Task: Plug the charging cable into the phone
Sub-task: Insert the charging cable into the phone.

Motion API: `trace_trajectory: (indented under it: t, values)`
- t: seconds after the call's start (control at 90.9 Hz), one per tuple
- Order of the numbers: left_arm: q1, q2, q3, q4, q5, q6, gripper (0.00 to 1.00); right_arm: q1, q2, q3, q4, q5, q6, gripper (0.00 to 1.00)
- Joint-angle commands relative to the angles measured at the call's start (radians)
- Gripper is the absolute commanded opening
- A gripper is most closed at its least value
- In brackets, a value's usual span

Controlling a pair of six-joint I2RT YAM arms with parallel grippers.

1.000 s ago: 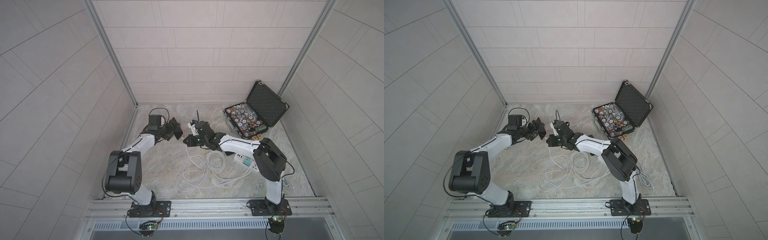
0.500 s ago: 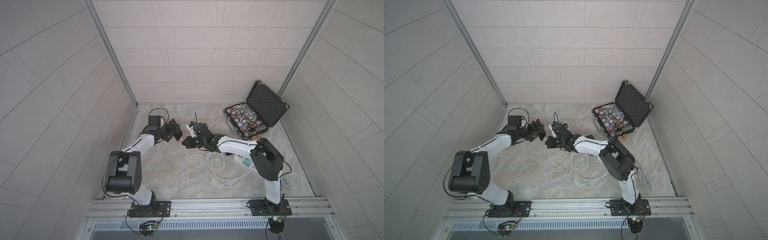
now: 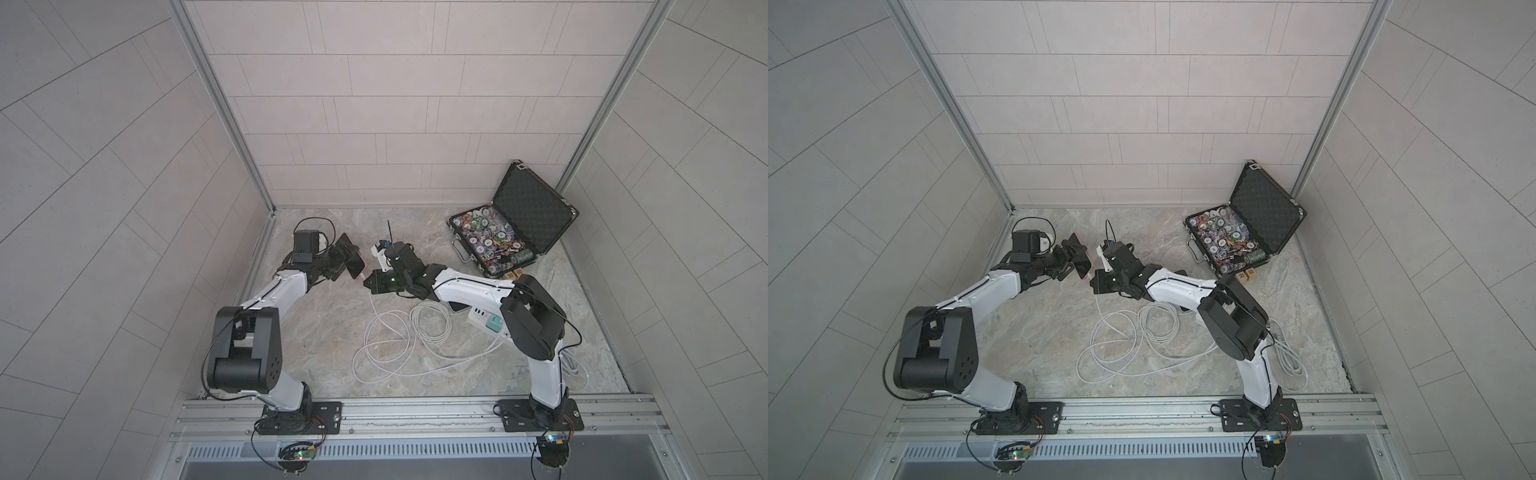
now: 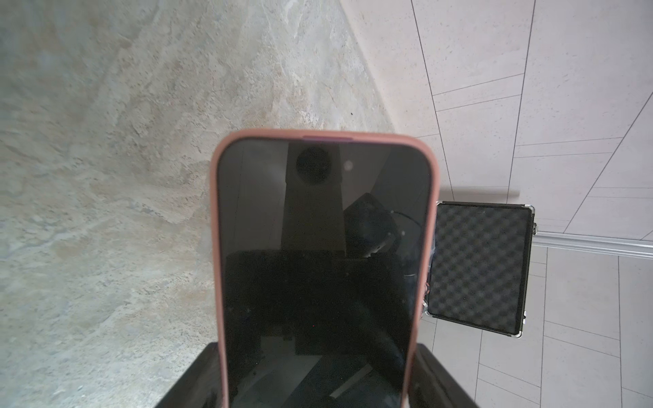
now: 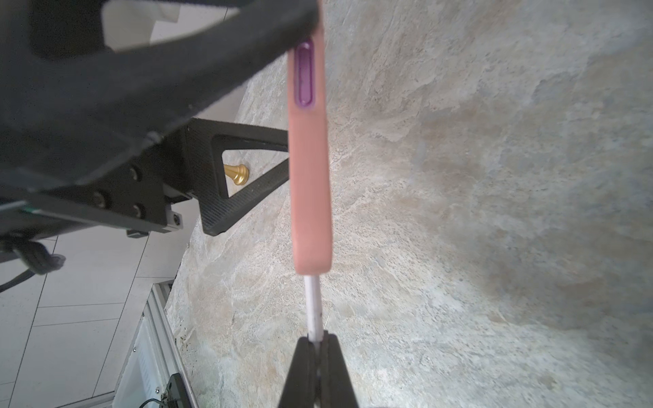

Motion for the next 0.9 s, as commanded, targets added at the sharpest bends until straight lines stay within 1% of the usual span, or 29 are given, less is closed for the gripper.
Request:
trace_trajectory:
  t: [0.0,0.198,0.407,0.55,0.837,0.892]
  values:
    - [-0.022,-0.04,-0.022,-0.043,0.117,0.015,0.27,-0.022,0.028,0.074,0.039,0.066,-0.045,0.0]
    - [-0.026,-0.037,-0.025,-0.045,0.117,0.015,0.23,-0.025,0.059,0.126,0.032,0.068,-0.085,0.0]
    - [-0.029,-0.037,-0.021,-0.051,0.117,0.015,0.22,-0.028,0.073,0.147,0.031,0.07,-0.105,0.0]
    - [-0.024,-0.032,-0.003,-0.072,0.103,0.033,0.22,-0.029,0.065,0.135,0.032,0.061,-0.112,0.0]
    - [0.008,-0.029,0.019,-0.08,0.061,0.084,0.22,-0.031,0.024,0.05,0.042,0.046,-0.112,0.16]
    - [0.011,-0.03,0.025,-0.085,0.055,0.116,0.22,-0.031,0.013,0.034,0.049,0.04,-0.109,0.21]
